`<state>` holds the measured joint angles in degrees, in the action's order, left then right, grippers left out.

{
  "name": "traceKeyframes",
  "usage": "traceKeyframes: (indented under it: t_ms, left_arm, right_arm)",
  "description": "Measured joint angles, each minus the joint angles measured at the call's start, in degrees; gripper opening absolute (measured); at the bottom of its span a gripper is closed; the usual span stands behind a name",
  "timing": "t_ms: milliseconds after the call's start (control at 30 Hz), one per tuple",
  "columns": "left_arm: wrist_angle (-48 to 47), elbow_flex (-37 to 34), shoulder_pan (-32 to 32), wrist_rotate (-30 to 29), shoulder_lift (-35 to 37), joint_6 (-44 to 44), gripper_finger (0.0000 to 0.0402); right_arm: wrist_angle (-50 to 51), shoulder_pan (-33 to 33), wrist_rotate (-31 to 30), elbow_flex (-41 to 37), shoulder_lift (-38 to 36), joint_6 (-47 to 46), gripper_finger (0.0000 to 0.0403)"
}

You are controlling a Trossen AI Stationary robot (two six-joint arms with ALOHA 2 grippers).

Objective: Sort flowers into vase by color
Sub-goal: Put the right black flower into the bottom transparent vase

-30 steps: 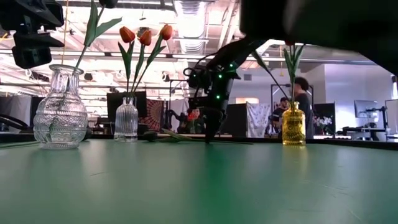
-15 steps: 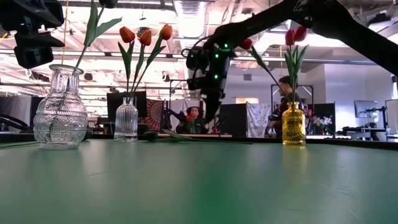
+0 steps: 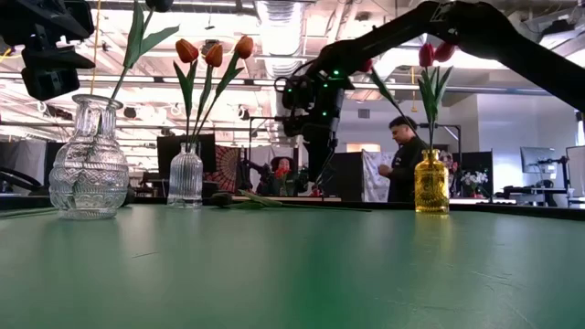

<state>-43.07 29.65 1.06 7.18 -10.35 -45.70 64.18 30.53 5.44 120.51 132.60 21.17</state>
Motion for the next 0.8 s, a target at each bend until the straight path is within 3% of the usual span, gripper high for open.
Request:
traceKeyframes:
  t_ms: [367,600,800]
  left_arm:
    - [0.0,0.0,0.0,-1.5,0.0,0.0,0.0153]
    - [0.0,0.0,0.0,-2.0,0.0,-0.4,0.0153]
    - [0.1,0.0,0.0,-2.1,0.0,-0.6,0.0153]
  right_arm:
    - [-4.0,3.0,4.5,0.1,1.6,4.3,0.0246]
    - [0.0,3.0,5.0,0.1,7.2,7.9,0.0255]
    - [0.4,4.1,6.8,0.3,7.4,6.0,0.0255]
